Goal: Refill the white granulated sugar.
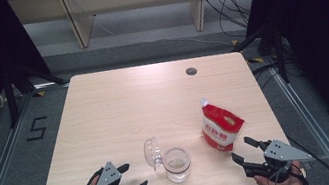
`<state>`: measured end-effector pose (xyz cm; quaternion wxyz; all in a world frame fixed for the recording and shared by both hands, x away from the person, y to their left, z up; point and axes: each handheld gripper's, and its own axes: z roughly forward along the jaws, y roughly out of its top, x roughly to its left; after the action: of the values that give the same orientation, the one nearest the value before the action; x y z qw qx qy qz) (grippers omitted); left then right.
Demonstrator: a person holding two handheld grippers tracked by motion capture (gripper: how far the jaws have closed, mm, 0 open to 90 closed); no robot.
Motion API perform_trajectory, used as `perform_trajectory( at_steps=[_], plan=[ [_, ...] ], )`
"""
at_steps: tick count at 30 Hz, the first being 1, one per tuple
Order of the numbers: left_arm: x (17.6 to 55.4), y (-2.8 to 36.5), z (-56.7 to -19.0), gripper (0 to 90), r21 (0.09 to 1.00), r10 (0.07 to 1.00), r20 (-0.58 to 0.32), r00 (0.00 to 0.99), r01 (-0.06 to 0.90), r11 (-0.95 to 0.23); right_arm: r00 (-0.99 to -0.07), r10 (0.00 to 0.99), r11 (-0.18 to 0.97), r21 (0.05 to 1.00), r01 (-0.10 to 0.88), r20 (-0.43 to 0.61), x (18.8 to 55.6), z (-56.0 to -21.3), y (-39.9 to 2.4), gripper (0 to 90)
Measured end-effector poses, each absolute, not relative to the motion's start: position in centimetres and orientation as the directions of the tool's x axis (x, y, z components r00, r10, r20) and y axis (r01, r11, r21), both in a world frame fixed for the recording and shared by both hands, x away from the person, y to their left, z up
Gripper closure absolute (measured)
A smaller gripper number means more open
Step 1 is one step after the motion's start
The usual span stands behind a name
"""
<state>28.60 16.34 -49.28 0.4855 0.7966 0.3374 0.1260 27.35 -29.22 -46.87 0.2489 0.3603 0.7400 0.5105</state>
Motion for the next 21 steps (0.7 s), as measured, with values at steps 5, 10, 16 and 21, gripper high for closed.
perform_trajectory(
  at_steps=[5,10,16,21],
  plan=[
    [28.6,16.2,-49.6,15.6,0.854,0.651,-0.122,0.749,0.414,-0.316,-0.593,0.805,0.194,0.933,0.303,0.025,28.2,-47.2,-29.2,25.3],
    [28.5,16.0,-49.6,15.7,0.855,0.654,-0.121,0.747,0.413,-0.314,-0.610,0.792,0.198,0.936,0.292,0.023,29.1,-47.5,-28.7,24.6],
    [28.7,16.0,-49.7,15.7,0.860,0.649,-0.107,0.753,0.398,-0.319,-0.605,0.796,0.185,0.943,0.278,0.023,30.1,-47.7,-28.0,24.8],
    [28.5,15.8,-49.8,15.8,0.857,0.658,-0.128,0.742,0.417,-0.302,-0.626,0.779,0.191,0.949,0.250,0.009,31.4,-48.0,-27.8,24.9]
  ],
)
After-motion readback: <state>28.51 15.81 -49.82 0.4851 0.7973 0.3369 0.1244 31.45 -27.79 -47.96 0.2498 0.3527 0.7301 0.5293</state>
